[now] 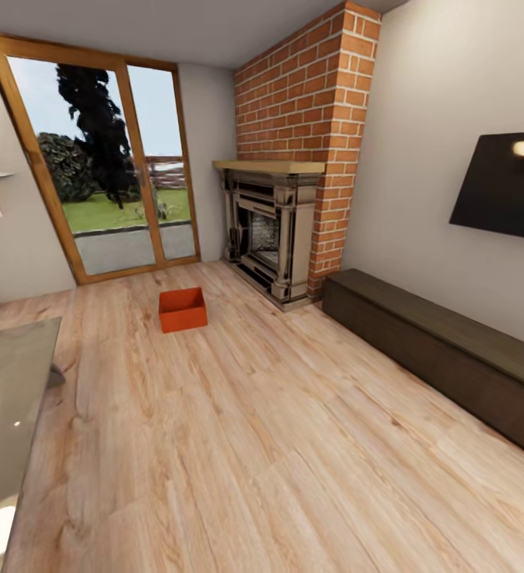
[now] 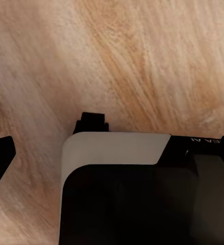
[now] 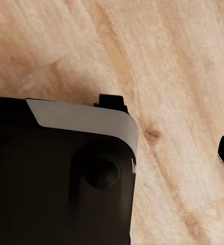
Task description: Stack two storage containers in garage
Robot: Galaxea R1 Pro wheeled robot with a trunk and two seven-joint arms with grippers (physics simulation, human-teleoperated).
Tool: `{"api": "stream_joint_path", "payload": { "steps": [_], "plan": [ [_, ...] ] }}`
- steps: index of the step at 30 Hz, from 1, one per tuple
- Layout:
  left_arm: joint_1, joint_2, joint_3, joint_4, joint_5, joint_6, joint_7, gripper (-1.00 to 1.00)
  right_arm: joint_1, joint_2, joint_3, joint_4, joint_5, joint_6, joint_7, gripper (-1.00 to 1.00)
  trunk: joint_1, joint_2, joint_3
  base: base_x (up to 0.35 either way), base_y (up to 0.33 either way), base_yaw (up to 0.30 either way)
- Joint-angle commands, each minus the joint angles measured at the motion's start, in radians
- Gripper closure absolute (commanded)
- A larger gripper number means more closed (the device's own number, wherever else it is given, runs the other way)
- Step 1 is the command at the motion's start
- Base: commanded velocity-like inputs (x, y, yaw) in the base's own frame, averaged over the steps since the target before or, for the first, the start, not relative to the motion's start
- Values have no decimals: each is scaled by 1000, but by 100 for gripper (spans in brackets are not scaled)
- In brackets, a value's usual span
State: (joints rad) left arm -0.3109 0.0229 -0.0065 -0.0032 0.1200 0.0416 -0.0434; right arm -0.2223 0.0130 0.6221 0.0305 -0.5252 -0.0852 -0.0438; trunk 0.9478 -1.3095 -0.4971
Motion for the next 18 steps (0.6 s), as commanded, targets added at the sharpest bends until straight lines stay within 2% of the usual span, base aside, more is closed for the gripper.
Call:
{"api": "stream_joint_path", "payload": {
  "steps": [1, 9, 18],
  "plan": [
    [0, 0, -1, -1, 10, 4, -4, -100, -1, 1, 8, 3, -9, -5, -1, -100, 1, 0, -1, 320, 0, 0],
    [0, 0, -1, -1, 10, 4, -4, -100, -1, 2, 8, 3, -9, -5, -3, -100, 1, 0, -1, 320, 0, 17],
    [0, 0, -1, -1, 10, 4, -4, -100, -1, 2, 8, 3, -9, -5, -7, -100, 1, 0, -1, 320, 0, 245]
  ]
}}
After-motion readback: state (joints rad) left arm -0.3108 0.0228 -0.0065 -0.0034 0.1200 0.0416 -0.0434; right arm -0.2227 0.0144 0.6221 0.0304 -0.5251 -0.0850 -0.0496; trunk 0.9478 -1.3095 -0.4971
